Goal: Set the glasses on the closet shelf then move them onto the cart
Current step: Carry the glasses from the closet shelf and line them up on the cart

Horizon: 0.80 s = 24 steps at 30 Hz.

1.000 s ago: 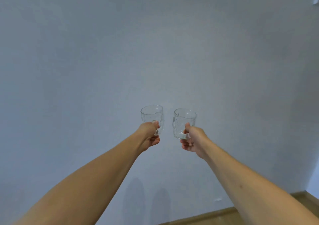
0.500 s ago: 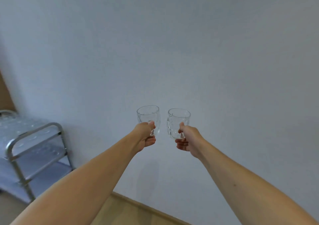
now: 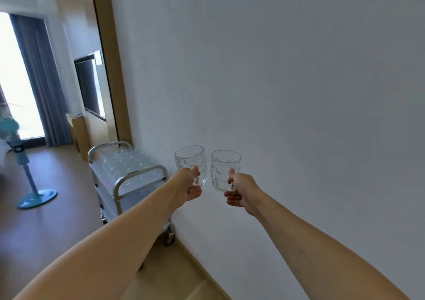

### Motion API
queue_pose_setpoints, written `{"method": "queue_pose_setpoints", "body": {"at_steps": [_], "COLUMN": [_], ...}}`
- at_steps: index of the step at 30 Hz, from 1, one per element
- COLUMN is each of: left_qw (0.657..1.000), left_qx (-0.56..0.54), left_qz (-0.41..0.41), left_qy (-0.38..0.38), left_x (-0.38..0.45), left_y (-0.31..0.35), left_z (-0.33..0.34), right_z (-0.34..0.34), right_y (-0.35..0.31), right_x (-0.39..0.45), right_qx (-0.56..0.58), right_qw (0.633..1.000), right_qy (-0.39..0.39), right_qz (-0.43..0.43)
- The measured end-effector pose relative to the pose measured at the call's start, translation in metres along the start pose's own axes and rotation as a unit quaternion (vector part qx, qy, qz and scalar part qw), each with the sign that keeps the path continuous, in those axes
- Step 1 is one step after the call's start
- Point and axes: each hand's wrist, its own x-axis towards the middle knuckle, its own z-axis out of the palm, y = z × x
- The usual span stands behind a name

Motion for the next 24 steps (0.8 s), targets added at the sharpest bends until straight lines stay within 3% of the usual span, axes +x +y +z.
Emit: {"method": "queue_pose_setpoints", "body": {"at_steps": [13,24], "left_qw": [0.986,0.973], "left_qx": [-0.046,-0.036], "left_qz": [0.017,-0.005], "left_qy": [0.161,0.227], "left_x": [0.092,0.151], "left_y": [0.025,0.032], "left_z": [-0.132,-0.261], "right_z": [0.168,0.312], "right_y": [-0.036,-0.044], "right_x": [0.126,0.174], "right_qx": [-0.042,-0.082], "right_qw": [0.986,0.974], "right_qy": [-0.159,-0.211], "right_qz": [-0.022,-0.007]}}
